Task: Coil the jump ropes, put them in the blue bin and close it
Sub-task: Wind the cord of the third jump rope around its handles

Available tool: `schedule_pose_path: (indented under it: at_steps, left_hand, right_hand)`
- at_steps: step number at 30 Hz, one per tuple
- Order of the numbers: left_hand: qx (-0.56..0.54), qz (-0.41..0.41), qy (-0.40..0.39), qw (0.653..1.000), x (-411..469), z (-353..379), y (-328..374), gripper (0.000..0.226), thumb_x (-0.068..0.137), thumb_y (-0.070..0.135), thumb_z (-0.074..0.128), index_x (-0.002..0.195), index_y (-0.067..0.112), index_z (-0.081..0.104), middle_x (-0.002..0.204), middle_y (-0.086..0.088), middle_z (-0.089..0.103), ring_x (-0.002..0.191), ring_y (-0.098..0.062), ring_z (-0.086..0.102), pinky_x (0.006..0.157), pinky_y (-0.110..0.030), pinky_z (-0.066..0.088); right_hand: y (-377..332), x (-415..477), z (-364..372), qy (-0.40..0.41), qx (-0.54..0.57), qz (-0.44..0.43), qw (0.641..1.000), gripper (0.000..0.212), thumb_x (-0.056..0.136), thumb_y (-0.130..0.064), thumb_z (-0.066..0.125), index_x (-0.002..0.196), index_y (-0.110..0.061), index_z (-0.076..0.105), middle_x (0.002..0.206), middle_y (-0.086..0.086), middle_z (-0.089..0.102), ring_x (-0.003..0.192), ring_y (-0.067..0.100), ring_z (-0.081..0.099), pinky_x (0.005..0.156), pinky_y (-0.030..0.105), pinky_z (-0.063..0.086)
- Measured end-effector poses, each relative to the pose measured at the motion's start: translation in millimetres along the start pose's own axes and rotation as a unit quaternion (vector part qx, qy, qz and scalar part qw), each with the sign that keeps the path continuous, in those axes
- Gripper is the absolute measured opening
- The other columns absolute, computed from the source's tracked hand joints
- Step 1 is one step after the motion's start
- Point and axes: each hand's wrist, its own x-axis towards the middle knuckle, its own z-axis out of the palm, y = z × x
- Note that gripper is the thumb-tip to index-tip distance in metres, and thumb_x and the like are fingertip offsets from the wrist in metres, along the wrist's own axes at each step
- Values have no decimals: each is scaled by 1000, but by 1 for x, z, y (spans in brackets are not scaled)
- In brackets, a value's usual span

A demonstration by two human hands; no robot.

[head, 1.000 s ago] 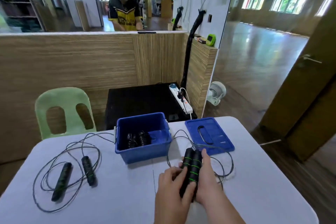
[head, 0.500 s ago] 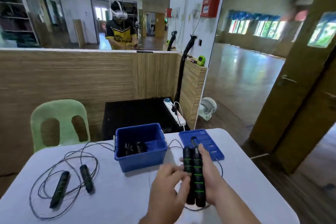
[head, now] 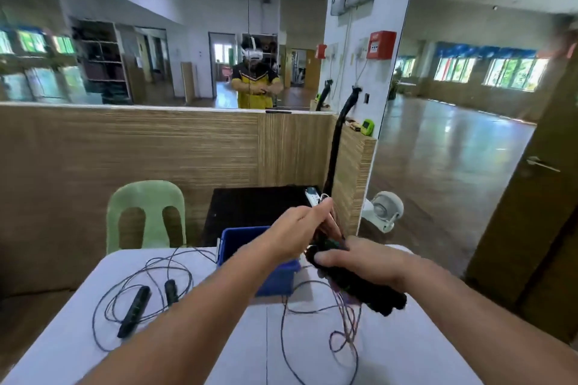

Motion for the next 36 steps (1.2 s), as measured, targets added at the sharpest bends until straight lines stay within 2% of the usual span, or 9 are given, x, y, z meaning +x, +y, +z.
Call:
schedule_pose_path:
  at_steps: [4, 7, 10, 15, 19, 22, 24, 31, 36]
  left_hand:
    - [156, 15, 45, 987, 4, -15, 13, 65, 105, 62, 34, 80, 15, 72, 77, 1, 68, 78, -16, 64, 80, -32, 50]
    - [233, 62, 75, 968, 4, -28, 19, 76, 98, 70, 31, 86, 5, 68, 82, -14, 70, 78, -28, 65, 78, -47, 52]
    - [215, 91, 55, 971, 2, -38, 23, 74, 101, 65, 31, 86, 3, 68, 70, -10, 72, 68, -24, 68, 74, -36, 52]
    - [82, 49, 72, 993, -3, -47, 29, 62, 108, 52, 36, 68, 12, 61, 60, -2, 60, 57, -16, 54, 65, -29, 42]
    - [-13, 63, 104, 992, -6, -59, 39, 62, 102, 51, 53, 52, 15, 52, 53, -1, 49, 55, -19, 41, 61, -31, 31]
    - [-75, 75, 46, 993, -12, -71, 48, 59, 100, 41, 60, 59, -2, 57, 59, -7, 65, 59, -13, 60, 70, -21, 47]
    - [-95, 70, 25, 993, -15, -79, 50, 48, 99, 37, 64, 65, 3, 62, 60, -13, 62, 60, -21, 64, 81, -42, 58]
    - [22, 57, 40, 997, -24, -102, 54, 27, 96, 25, 72, 75, 12, 61, 64, -6, 63, 59, -20, 60, 58, -32, 49]
    - [-11, 43, 23, 999, -25, -99, 71, 28, 93, 2, 64, 81, 15, 42, 76, -12, 64, 89, -38, 76, 94, -56, 55]
  right_hand:
    - [-30, 1, -25, 12, -229, -55, 972, 43, 82, -63, 73, 76, -21, 65, 62, -9, 66, 57, 11, 60, 62, 27, 49]
    - [-48, 3, -38, 49, -349, -79, 933, 49, 79, -69, 72, 83, -20, 66, 65, -7, 68, 59, 7, 62, 59, 25, 50]
    - [-63, 4, -45, 98, -475, -114, 867, 60, 72, -80, 67, 98, -26, 66, 86, -5, 70, 78, 13, 64, 71, 36, 51]
    - [-87, 4, -54, 166, -585, -183, 773, 65, 70, -87, 62, 105, -33, 54, 94, -9, 66, 84, 16, 62, 72, 35, 53]
    - [-106, 8, -65, 211, -612, -274, 712, 63, 68, -88, 57, 101, -35, 50, 98, -14, 65, 87, 15, 64, 74, 37, 55]
    - [-118, 12, -73, 240, -630, -345, 653, 72, 69, -91, 46, 109, -32, 54, 101, -12, 65, 88, 13, 62, 74, 37, 58]
    - [-124, 13, -80, 254, -641, -369, 623, 75, 71, -91, 46, 115, -30, 55, 105, -10, 66, 89, 13, 63, 76, 36, 59]
    - [-132, 11, -94, 289, -645, -405, 580, 77, 75, -87, 47, 119, -25, 57, 105, -6, 67, 88, 15, 64, 73, 36, 59]
    - [-141, 11, -98, 312, -627, -427, 571, 71, 77, -82, 54, 117, -23, 58, 103, -6, 68, 87, 15, 66, 73, 34, 60]
